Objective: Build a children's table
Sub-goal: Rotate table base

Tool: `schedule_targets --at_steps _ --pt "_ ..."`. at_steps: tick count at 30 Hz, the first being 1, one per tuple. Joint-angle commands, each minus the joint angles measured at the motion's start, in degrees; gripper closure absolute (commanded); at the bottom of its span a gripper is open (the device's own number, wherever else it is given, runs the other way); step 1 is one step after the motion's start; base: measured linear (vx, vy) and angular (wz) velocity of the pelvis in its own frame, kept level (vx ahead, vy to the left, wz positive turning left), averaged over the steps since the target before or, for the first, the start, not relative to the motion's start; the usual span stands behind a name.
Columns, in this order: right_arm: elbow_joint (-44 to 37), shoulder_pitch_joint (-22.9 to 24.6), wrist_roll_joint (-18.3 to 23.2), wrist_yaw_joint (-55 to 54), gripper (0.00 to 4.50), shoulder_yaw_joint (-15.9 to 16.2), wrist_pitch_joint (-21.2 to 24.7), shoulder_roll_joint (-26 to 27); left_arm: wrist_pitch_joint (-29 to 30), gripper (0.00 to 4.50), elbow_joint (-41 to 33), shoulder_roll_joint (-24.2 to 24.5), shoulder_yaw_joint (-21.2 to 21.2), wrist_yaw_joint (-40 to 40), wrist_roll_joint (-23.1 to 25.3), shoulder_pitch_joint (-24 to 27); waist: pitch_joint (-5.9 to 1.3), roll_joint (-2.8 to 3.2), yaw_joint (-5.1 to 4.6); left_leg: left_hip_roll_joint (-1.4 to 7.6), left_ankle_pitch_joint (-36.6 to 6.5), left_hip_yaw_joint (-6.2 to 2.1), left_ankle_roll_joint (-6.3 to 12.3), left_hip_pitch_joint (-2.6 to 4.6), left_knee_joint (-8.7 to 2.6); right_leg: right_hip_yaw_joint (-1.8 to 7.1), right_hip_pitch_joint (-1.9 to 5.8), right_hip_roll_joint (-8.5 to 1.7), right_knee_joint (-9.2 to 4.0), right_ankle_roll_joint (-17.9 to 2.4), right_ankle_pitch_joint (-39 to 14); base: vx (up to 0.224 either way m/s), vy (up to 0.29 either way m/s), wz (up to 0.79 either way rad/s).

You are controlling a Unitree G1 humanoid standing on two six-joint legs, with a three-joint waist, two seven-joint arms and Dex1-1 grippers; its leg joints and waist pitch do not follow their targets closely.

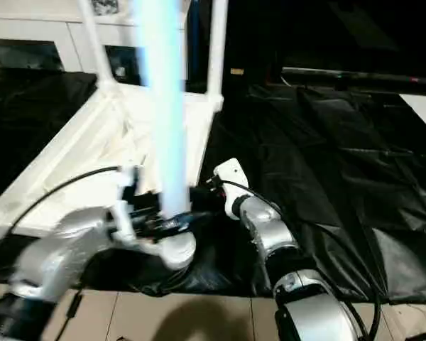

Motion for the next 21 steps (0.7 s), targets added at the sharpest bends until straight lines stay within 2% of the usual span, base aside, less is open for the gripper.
schedule_targets --at_steps 1,3,7,9,10,14,15,17,18,20,21 --pt "-1.8 0.5 1.0 1.0 0.73 -1.1 -0.9 -0.5 -2.5 1.37 2.0 1.0 0.5 1.5 3.1 -1.0 -3.71 0.57 0.37 0.55 -15.4 0.15 -0.53 0.59 -3.68 1.96 2.86 -3.10 -4.12 -11.8 -11.3 0.000 0.000 0.00" --pt "-3.1 1.2 1.1 1.5 0.73 -1.4 -1.1 -1.6 -4.1 1.37 2.7 2.2 0.5 1.9 5.2 -0.9 -3.56 0.48 0.44 0.63 -16.6 0.11 -0.59 0.71 -3.80 1.95 2.72 -3.09 -4.30 -11.3 -13.4 0.000 0.000 0.00" --pt "-9.7 4.7 2.0 4.8 0.73 -1.6 -0.2 -4.4 -3.0 1.37 1.8 4.7 1.9 1.0 5.1 0.4 -3.46 0.53 0.54 0.59 -17.8 0.06 -0.90 0.81 -3.88 1.95 2.62 -2.99 -4.50 -10.2 -15.8 0.000 0.000 0.00" --pt "-14.1 7.1 2.6 7.7 0.73 -1.3 0.3 -6.4 -2.2 1.37 0.5 7.7 1.7 -1.1 5.5 1.4 -3.44 0.25 0.61 0.55 -17.5 -0.04 -0.68 0.58 -4.00 1.93 2.73 -2.96 -4.53 -9.4 -16.6 0.000 0.000 0.00" --pt "-15.0 7.7 2.8 8.5 0.73 -1.4 0.3 -6.9 -2.6 1.37 0.5 8.5 1.5 -1.9 5.9 1.6 -3.49 0.35 0.68 0.58 -17.5 -0.02 -0.59 0.71 -3.97 1.94 2.58 -2.96 -4.57 -9.4 -16.6 0.000 0.000 0.00" --pt "-18.1 9.6 3.2 11.5 0.73 -1.1 0.6 -8.8 -1.8 1.37 0.9 11.3 1.0 -4.8 6.2 1.9 -3.47 0.63 0.56 0.57 -17.3 -0.03 -0.44 0.65 -3.98 1.94 2.43 -2.94 -4.45 -10.3 -15.8 0.000 0.000 0.00" --pt "-21.1 11.5 3.8 14.8 0.73 -0.4 1.0 -11.0 -2.3 1.37 2.3 14.0 0.4 -7.7 7.1 1.2 -3.43 0.63 0.74 0.57 -17.8 -0.03 -0.10 0.80 -4.01 1.97 2.43 -2.86 -4.65 -10.1 -15.8 0.000 0.000 0.00" --pt "-23.3 12.8 4.1 16.9 0.73 0.1 1.2 -12.6 -3.0 1.37 3.8 15.8 -0.2 -9.8 7.9 0.3 -3.46 0.83 0.73 0.51 -18.1 -0.06 -0.05 0.87 -4.01 1.95 2.38 -2.80 -4.52 -10.2 -15.4 0.000 0.000 0.00" --pt "-24.0 13.1 4.2 17.5 0.73 0.2 1.3 -13.0 -3.4 1.63 4.6 16.4 -0.5 -10.4 8.5 -0.1 -3.42 1.01 0.77 0.49 -18.2 -0.06 -0.06 0.90 -4.08 1.95 2.40 -2.76 -4.61 -10.2 -15.4 0.000 0.000 0.00" --pt "-26.6 14.3 4.4 19.8 0.73 1.1 2.2 -14.5 -5.0 1.72 7.4 17.9 -1.5 -12.3 10.2 -1.7 -3.43 1.10 0.97 0.45 -18.3 -0.04 -0.13 1.03 -4.08 1.95 2.34 -2.74 -4.86 -10.5 -15.2 0.000 0.000 0.00" --pt "-27.8 14.9 4.4 21.0 0.73 1.5 2.6 -15.1 -5.7 1.72 8.6 18.4 -1.9 -13.2 11.0 -2.5 -3.47 1.07 0.97 0.55 -18.1 -0.11 -0.33 0.88 -4.12 1.98 2.50 -2.91 -4.50 -10.8 -14.3 0.000 0.000 0.00"
